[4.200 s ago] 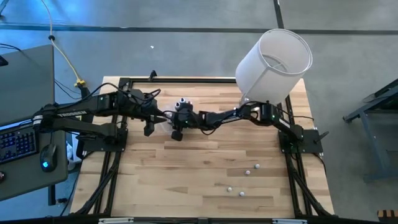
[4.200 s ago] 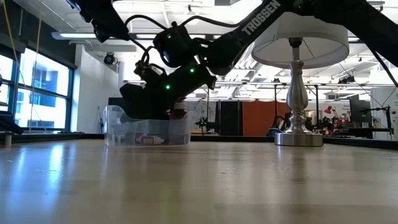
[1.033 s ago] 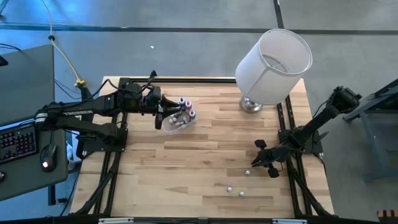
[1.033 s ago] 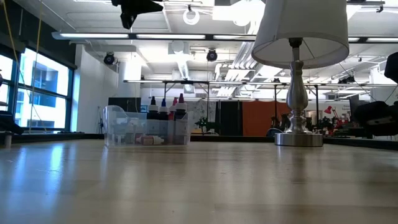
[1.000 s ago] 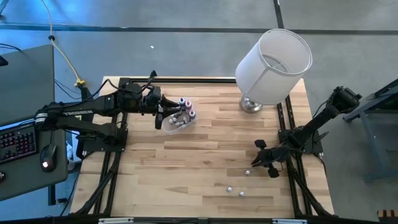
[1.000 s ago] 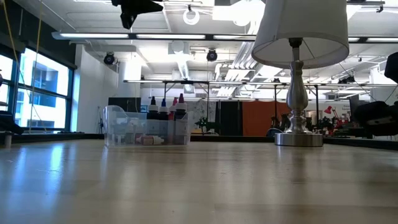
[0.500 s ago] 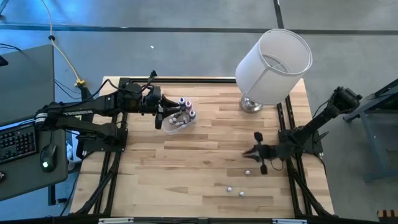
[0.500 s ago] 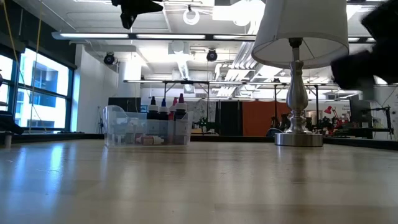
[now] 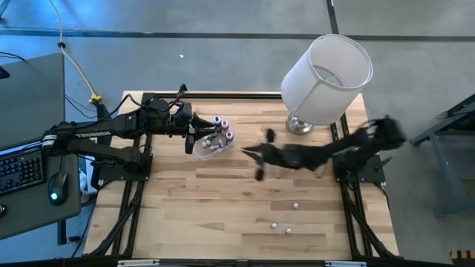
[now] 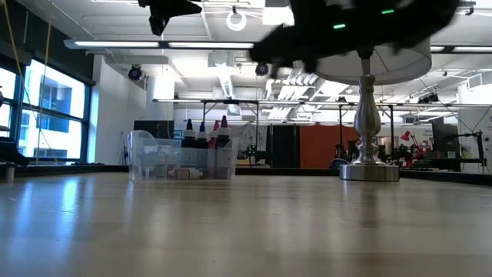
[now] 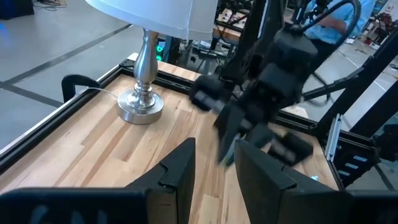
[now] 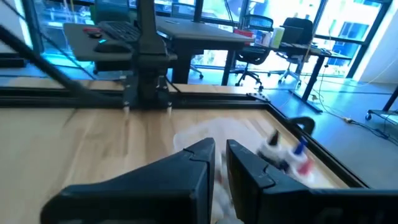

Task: Pick & Place food coloring
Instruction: Put the small green food coloring bottle into the transparent bin

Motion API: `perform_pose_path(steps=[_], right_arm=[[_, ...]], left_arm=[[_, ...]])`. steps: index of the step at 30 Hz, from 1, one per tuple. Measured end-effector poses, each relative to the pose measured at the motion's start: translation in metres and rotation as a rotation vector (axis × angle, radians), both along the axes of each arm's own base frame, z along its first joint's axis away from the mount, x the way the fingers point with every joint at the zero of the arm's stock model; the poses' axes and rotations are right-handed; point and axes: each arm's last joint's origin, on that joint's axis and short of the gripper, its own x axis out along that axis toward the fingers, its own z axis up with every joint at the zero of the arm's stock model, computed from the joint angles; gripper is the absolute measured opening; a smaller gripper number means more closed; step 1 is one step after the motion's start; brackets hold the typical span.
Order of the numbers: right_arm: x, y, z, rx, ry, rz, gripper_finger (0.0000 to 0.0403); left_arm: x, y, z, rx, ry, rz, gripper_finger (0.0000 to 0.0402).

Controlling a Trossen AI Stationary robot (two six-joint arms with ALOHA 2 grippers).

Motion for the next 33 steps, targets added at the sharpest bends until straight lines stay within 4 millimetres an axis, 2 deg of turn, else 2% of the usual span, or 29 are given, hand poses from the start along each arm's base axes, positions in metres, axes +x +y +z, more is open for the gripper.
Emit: perform_pose_path(steps=[5,9,13,17,20,23,33], right_arm=[[0.074,-0.017,-0.011,-0.010,0.003,-0.035,0.0028],[0.125,-0.029,-0.026,-0.011,-0.010,-0.069,0.0028],[0.168,-0.042,-0.045,-0.022,-0.006,-0.132,0.0028],[0.202,-0.053,-0.070,-0.065,0.077,-0.160,0.0028],[0.219,-0.059,-0.086,-0.055,0.138,-0.189,0.0028],[0.228,-0.059,-0.092,-0.025,0.169,-0.198,0.0028],[0.230,-0.063,-0.095,-0.001,0.185,-0.201,0.0045]], left_arm=[[0.000,0.000,-0.002,-0.003,0.016,-0.004,0.0111],[-0.001,-0.001,-0.005,0.044,0.054,-0.029,0.0111],[-0.002,-0.001,-0.007,0.095,0.087,-0.047,0.0111],[-0.009,-0.002,-0.007,0.116,0.105,-0.054,0.0111],[-0.014,-0.003,-0.008,0.111,0.137,-0.056,0.0111],[-0.020,-0.004,-0.010,0.105,0.165,-0.059,0.0111],[-0.029,-0.005,-0.010,0.103,0.192,-0.053,0.0111]])
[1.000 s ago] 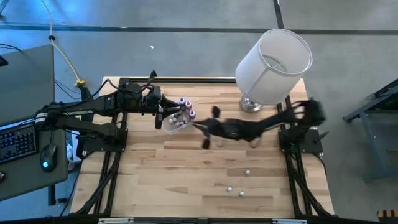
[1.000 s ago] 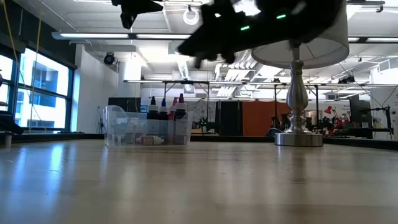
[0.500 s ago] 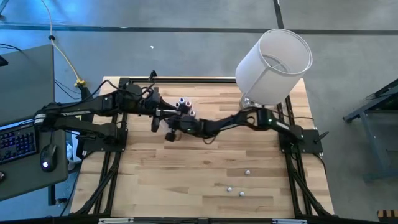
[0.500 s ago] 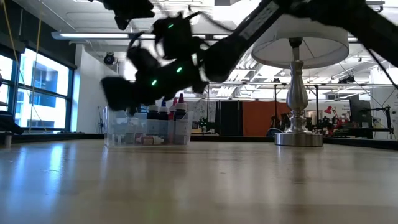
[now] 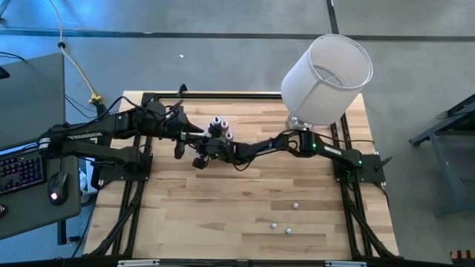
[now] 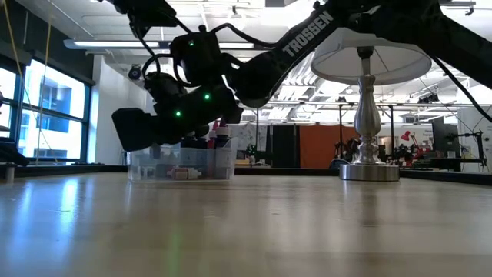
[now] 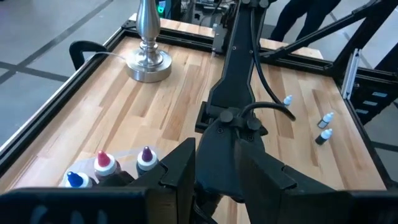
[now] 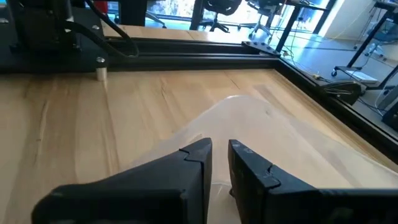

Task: Pick & Place food coloring
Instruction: Put the small green food coloring bottle into the transparent bin, then put the small violet food coloring bottle into the transparent bin

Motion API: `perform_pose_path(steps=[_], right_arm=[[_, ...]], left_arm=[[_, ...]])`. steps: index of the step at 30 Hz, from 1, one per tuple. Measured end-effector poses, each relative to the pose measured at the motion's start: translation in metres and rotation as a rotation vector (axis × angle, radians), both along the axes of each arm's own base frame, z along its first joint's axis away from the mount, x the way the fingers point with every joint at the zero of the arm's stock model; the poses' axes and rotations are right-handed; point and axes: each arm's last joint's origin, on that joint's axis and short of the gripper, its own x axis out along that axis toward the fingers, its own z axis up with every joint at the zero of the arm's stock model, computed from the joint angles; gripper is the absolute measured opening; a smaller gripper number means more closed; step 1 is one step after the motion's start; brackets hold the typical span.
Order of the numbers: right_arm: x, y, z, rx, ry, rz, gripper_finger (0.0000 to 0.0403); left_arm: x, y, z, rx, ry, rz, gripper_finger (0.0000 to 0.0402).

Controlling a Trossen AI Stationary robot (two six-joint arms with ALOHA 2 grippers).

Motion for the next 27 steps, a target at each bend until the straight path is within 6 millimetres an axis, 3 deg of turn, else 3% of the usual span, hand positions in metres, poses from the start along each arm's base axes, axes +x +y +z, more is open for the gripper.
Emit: perform_pose_path(steps=[6,12,19,23,27], right_arm=[[-0.001,-0.002,-0.001,-0.019,0.011,-0.056,0.0066],[-0.002,0.005,0.019,-0.056,-0.001,-0.049,0.0093],[-0.023,0.043,0.105,-0.280,0.139,0.042,0.0127],[-0.058,0.065,0.151,-0.306,0.330,0.092,0.0141],[-0.106,0.084,0.194,-0.175,0.452,0.207,0.0148]], left_arm=[[0.000,0.000,0.000,0.000,0.000,0.001,0.0111],[0.000,0.000,0.001,-0.002,-0.005,0.001,0.0111],[-0.002,0.000,0.002,-0.002,-0.011,0.000,0.0111],[-0.002,0.000,0.002,-0.002,-0.011,0.001,0.0111],[-0.002,0.000,0.002,-0.001,-0.011,0.000,0.0111]])
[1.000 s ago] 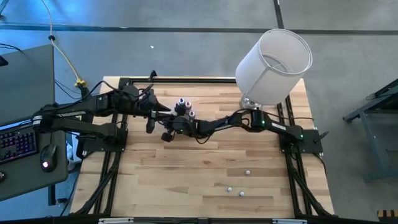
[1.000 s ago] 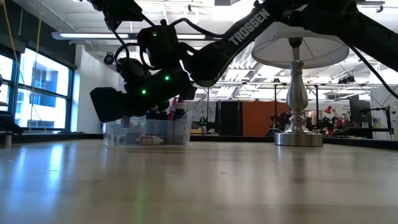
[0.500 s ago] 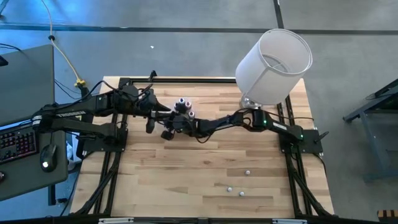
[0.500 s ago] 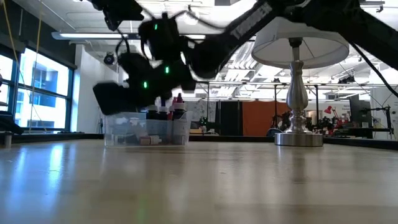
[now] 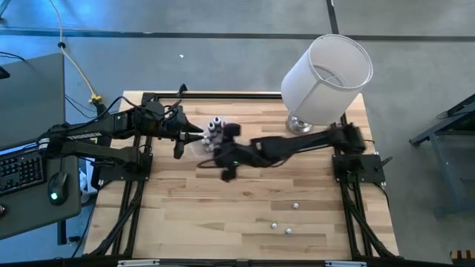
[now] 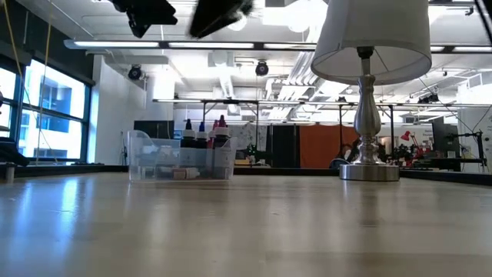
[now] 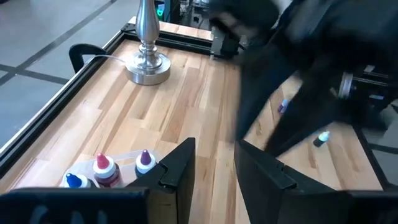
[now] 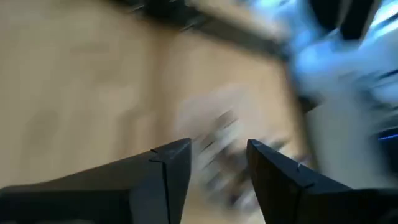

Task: Pick & Place food coloring
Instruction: Put the small violet food coloring bottle into the transparent bin

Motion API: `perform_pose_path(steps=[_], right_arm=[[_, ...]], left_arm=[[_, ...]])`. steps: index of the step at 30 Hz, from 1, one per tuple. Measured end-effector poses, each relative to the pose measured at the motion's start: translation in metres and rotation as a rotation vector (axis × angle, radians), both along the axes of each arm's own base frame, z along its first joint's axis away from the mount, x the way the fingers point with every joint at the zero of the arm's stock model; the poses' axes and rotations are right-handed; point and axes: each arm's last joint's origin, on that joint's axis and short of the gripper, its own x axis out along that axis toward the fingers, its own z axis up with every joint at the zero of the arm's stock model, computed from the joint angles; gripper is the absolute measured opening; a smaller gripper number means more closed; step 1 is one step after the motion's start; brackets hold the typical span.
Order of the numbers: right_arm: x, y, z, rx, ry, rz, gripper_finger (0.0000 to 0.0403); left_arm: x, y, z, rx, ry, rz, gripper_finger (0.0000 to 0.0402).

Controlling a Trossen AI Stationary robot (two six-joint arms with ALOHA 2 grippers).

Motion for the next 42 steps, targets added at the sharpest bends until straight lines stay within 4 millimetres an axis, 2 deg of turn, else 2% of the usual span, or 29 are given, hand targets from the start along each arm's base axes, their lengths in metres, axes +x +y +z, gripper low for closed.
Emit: perform_pose_path(steps=[4,7,11,18,21,26,33,42], right_arm=[[-0.045,0.011,0.022,0.325,0.173,0.046,0.0149],[-0.073,0.021,0.024,0.524,0.320,0.070,0.0146],[-0.102,0.035,-0.005,0.597,0.499,0.048,0.0142],[-0.148,0.044,-0.066,0.655,0.637,-0.226,0.0140],[-0.165,0.047,-0.081,0.736,0.699,-0.292,0.0140],[-0.181,0.057,-0.099,0.835,0.786,-0.370,0.0140],[-0.188,0.069,-0.119,0.841,0.743,-0.343,0.0140],[-0.198,0.070,-0.132,0.844,0.763,-0.436,0.0140]], left_arm=[[0.000,0.000,0.000,0.000,0.001,0.000,0.0111],[0.000,0.000,0.000,-0.001,0.002,0.000,0.0111],[0.000,0.000,0.000,-0.001,0.004,0.000,0.0111],[0.000,0.000,0.000,-0.002,0.004,0.000,0.0111],[0.000,0.000,0.000,-0.002,0.004,0.000,0.0111],[0.000,0.000,0.000,-0.016,0.002,0.009,0.0111],[0.003,0.002,-0.003,-0.018,0.018,0.057,0.0111],[0.004,0.002,-0.003,-0.014,0.019,0.067,0.0111]])
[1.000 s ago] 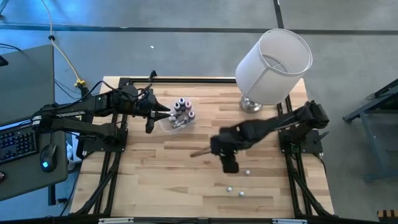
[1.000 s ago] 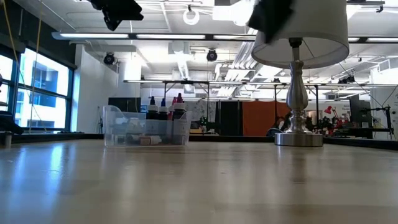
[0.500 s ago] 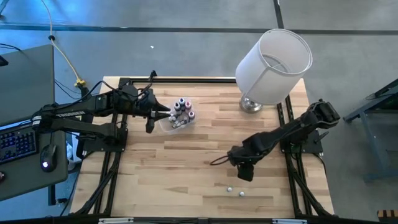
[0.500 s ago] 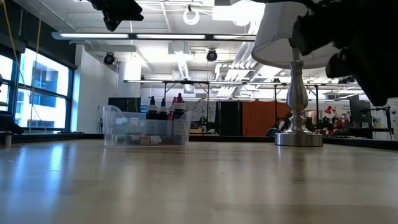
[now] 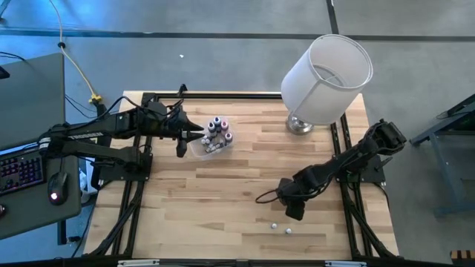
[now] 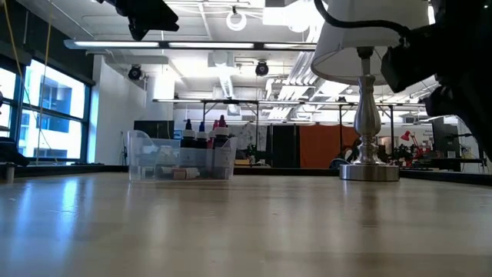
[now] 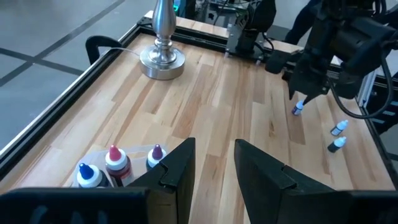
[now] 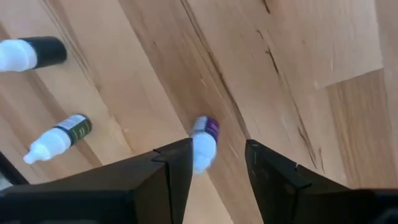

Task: Pick & Place food coloring
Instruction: Put the small violet food coloring bottle into the transparent bin

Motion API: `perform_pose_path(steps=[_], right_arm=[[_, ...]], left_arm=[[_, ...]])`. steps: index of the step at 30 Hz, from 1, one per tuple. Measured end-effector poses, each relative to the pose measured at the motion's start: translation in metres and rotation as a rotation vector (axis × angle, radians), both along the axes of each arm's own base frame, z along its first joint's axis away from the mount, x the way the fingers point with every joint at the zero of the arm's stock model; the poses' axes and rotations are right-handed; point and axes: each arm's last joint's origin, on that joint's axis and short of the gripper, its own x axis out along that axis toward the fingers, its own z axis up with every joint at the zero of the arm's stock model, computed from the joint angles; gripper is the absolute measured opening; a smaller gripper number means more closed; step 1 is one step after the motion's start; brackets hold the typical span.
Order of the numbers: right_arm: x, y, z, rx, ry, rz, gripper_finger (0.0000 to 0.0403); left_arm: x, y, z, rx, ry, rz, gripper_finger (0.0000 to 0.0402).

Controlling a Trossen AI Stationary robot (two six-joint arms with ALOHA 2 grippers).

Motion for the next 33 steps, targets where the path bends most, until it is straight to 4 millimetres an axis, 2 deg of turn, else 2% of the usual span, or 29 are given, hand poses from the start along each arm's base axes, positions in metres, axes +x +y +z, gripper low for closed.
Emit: perform_pose_path(steps=[12,28,33], right_arm=[[0.000,0.005,-0.001,0.026,-0.006,-0.037,0.0140],[-0.008,0.019,-0.001,-0.029,-0.023,-0.058,0.0140],[-0.012,0.017,-0.017,0.007,-0.030,-0.099,0.0140]], left_arm=[[0.000,0.000,0.000,0.000,0.001,0.001,0.0111],[0.000,0.000,-0.001,-0.004,0.011,0.003,0.0111],[0.000,0.000,-0.001,-0.008,0.011,0.003,0.0111]])
